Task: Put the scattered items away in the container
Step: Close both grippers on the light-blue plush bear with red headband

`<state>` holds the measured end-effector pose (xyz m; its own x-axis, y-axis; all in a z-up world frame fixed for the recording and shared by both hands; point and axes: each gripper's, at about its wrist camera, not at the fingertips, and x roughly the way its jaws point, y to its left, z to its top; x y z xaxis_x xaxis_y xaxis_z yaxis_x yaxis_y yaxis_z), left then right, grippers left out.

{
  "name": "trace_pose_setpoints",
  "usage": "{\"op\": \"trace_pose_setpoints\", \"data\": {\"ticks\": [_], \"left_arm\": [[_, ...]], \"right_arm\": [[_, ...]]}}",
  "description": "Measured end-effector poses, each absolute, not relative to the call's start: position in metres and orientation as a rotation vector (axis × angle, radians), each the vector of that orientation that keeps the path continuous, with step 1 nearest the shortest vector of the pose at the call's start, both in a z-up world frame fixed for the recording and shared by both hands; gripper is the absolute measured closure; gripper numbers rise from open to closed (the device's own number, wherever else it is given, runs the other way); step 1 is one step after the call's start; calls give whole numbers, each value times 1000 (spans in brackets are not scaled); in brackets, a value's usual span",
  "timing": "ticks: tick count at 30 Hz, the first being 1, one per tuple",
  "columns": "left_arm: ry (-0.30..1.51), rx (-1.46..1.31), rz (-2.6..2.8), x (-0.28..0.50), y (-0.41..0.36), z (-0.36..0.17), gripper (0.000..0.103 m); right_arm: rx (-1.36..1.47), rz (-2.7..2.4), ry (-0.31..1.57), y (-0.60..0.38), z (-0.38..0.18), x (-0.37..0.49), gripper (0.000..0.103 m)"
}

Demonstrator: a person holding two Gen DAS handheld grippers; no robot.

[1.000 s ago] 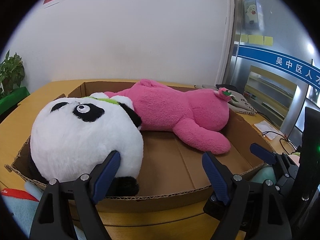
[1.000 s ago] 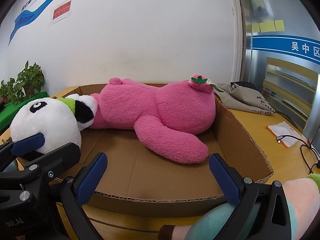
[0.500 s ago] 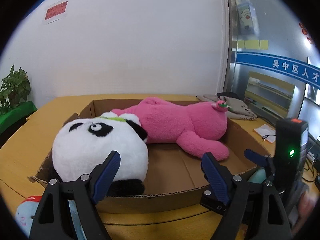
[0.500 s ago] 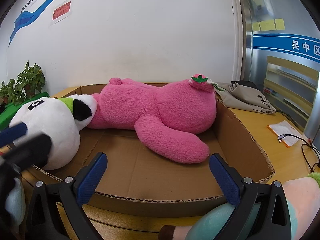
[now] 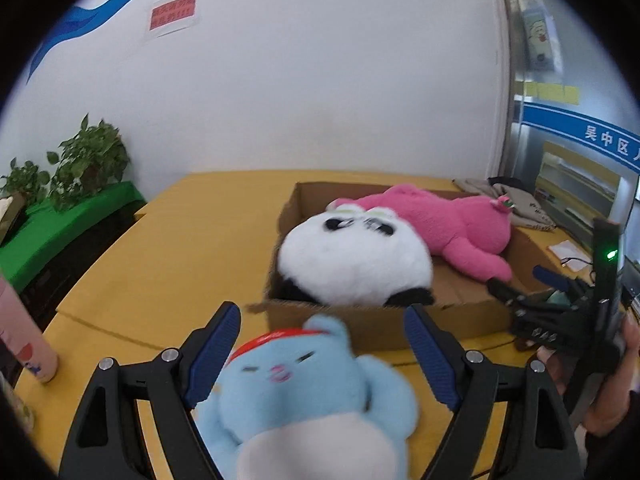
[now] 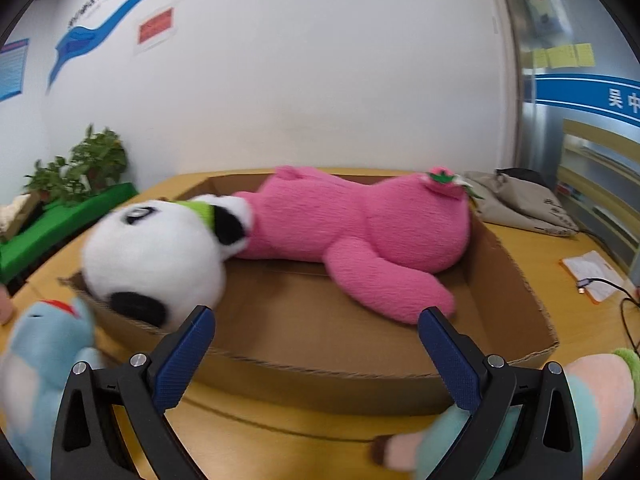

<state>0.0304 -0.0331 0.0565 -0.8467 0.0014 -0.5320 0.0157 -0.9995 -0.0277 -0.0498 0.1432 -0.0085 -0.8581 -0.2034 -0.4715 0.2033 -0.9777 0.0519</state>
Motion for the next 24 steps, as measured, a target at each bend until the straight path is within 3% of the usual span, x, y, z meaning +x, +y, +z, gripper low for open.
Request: {"op": "trace_pose_setpoints", "data": {"ticks": [5,11,19,24], "left_arm": [[262,1053,-2898,32,-85,18,19],[583,1138,-2987,33,-94,-14,19],[656,1215,-3031,30,-86,-29,19],[572,1253,-3062,26,-76,-31,19]], "right_arm": [[845,-2547,-130,99,-26,-45,0],[1003,-2253,-223,37,-67,-37,0],[1005,-2136,-210,18,-81,-32,0],[1032,-2055,-186,18,-82,-33,0]]}}
